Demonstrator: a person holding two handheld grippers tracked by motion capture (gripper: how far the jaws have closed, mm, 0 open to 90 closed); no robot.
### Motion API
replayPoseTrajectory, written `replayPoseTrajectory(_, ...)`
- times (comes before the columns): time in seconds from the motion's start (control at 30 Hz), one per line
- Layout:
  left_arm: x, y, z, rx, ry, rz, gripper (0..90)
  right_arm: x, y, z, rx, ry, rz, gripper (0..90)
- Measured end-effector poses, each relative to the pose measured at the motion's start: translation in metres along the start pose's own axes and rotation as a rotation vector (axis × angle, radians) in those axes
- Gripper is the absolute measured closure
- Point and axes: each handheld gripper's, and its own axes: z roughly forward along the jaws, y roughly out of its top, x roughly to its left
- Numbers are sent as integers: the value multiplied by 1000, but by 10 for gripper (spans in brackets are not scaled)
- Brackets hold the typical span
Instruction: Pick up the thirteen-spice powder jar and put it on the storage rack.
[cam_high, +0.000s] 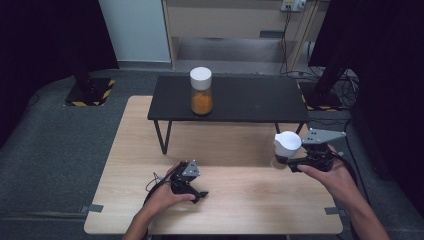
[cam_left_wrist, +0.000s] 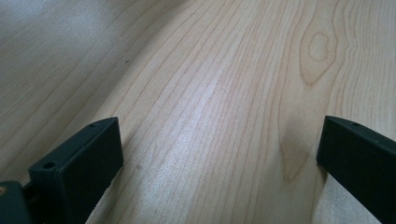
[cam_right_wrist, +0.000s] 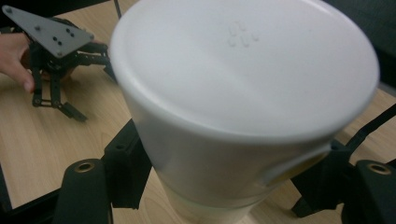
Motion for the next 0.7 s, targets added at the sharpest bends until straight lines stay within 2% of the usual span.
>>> replayPoseTrajectory(0.3, 0, 0, 0, 0, -1, 1, 0, -3, 40, -20, -23, 18, -8, 313)
replayPoseTrajectory(0.7, 1, 1, 1, 0, -3, 4, 0, -14, 81, -23, -52, 12, -22, 313)
